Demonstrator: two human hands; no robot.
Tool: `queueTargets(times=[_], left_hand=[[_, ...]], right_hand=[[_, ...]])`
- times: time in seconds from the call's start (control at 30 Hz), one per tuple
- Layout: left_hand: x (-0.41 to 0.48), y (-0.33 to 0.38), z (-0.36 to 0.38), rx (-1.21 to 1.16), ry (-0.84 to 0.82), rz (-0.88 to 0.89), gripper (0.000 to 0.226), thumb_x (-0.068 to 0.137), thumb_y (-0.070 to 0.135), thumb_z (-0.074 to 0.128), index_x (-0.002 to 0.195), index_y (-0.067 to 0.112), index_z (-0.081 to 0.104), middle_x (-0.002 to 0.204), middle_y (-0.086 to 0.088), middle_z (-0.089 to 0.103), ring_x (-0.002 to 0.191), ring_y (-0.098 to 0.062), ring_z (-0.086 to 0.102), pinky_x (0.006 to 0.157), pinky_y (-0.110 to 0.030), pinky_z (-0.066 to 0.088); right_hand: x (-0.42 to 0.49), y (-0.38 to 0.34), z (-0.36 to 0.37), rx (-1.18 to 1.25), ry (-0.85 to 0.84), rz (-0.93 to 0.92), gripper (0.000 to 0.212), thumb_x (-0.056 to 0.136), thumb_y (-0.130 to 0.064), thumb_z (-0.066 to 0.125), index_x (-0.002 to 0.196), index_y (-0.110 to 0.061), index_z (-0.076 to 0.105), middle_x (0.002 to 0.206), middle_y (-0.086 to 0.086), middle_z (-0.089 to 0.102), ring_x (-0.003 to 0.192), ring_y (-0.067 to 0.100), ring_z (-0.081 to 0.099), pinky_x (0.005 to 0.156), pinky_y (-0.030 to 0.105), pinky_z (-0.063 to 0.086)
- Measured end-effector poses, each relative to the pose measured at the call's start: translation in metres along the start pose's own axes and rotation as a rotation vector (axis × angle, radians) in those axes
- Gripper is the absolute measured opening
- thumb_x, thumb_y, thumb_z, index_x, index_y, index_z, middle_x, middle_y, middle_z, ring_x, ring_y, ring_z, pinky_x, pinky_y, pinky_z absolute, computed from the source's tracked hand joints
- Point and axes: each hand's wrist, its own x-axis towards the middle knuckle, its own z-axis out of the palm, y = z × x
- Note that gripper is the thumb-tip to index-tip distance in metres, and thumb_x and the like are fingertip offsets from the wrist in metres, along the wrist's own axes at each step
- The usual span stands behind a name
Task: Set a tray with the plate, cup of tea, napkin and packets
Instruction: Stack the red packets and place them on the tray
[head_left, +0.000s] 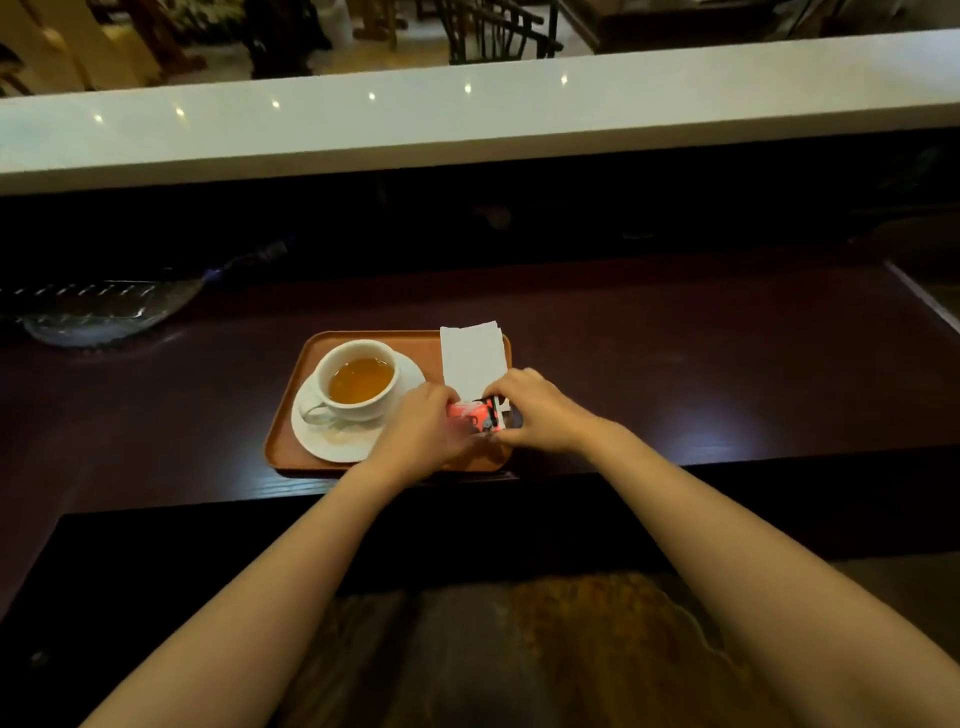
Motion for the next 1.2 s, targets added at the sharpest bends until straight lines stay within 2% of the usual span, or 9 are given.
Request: queueTargets(times=[0.27,0.53,0.63,0.7,0.8,0.87,0.97,1.1,1.2], left_hand=[[-0.002,-0.028,0.032,-0.046,-0.07,0.005,0.05,0.073,0.037,0.072,0.112,0.018,0.049,0.118,-0.005,0.049,0.101,-0.013,0.039,0.085,-0.025,0.035],[0.004,-0.03,0.031,-0.051,-0.123,0.009,0.061,0.073,0.043,0.07,0.123,0.019,0.045,0.126,-0.008,0.047,0.114,-0.021,0.039,0.096,-0.035,0.038],[-0.003,-0.027,0.022,-0.098,-0.121,-0.005,0.068,0.072,0.045,0.071,0.127,0.02,0.042,0.13,-0.008,0.043,0.118,-0.022,0.04,0.099,-0.036,0.038],[-0.017,-0.027,0.013,-0.162,-0.016,0.001,0.06,0.075,0.038,0.069,0.127,0.02,0.043,0.129,-0.007,0.044,0.117,-0.02,0.042,0.097,-0.032,0.038],[-0.047,-0.035,-0.008,-0.232,0.31,0.032,0.043,0.081,0.027,0.064,0.12,0.019,0.048,0.122,-0.006,0.048,0.11,-0.012,0.04,0.089,-0.023,0.033],[-0.064,-0.05,-0.022,-0.233,0.481,-0.041,0.041,0.08,0.021,0.063,0.118,0.017,0.048,0.123,-0.008,0.047,0.111,-0.017,0.038,0.09,-0.026,0.033],[-0.076,-0.071,-0.038,-0.264,0.575,-0.265,0.046,0.08,0.014,0.059,0.124,0.012,0.045,0.129,-0.011,0.044,0.117,-0.027,0.035,0.092,-0.029,0.03],[-0.071,-0.093,-0.048,-0.412,0.425,-0.512,0.052,0.082,0.012,0.054,0.131,0.007,0.038,0.138,-0.017,0.039,0.127,-0.034,0.032,0.105,-0.04,0.03],[-0.065,-0.1,-0.048,-0.495,0.285,-0.512,0.053,0.083,0.012,0.053,0.134,0.009,0.037,0.14,-0.017,0.042,0.129,-0.034,0.037,0.108,-0.047,0.034]], right_hand=[[-0.002,0.008,0.041,-0.075,0.029,0.137,0.054,0.074,-0.038,0.068,0.122,-0.025,0.048,0.119,0.006,0.048,0.108,0.021,0.036,0.09,0.036,0.029],[-0.004,0.003,0.036,-0.05,-0.019,0.224,0.059,0.076,-0.04,0.067,0.128,-0.026,0.044,0.122,0.006,0.047,0.113,0.022,0.036,0.098,0.04,0.032],[-0.008,0.0,0.033,0.002,0.042,0.214,0.06,0.076,-0.034,0.068,0.129,-0.021,0.044,0.121,0.007,0.047,0.115,0.023,0.037,0.101,0.043,0.037],[-0.008,-0.003,0.028,0.033,0.128,0.196,0.058,0.075,-0.03,0.069,0.127,-0.021,0.046,0.113,0.004,0.047,0.111,0.021,0.038,0.097,0.041,0.04],[0.002,-0.01,0.018,0.057,0.204,0.169,0.053,0.078,-0.028,0.067,0.126,-0.022,0.047,0.11,0.001,0.049,0.104,0.017,0.04,0.087,0.032,0.04],[0.015,-0.018,0.012,0.09,0.199,0.177,0.049,0.081,-0.027,0.062,0.128,-0.021,0.046,0.119,0.003,0.053,0.101,0.014,0.042,0.083,0.028,0.037],[0.037,-0.039,0.012,0.115,0.149,0.219,0.047,0.085,-0.024,0.057,0.13,-0.017,0.045,0.13,0.007,0.054,0.106,0.016,0.049,0.085,0.029,0.04],[0.062,-0.074,0.029,0.23,0.046,0.298,0.053,0.088,-0.022,0.054,0.137,-0.014,0.035,0.144,0.009,0.042,0.128,0.025,0.043,0.1,0.036,0.038],[0.074,-0.093,0.042,0.395,0.025,0.321,0.055,0.089,-0.011,0.046,0.14,-0.024,0.029,0.148,0.008,0.036,0.134,0.028,0.035,0.106,0.041,0.033]])
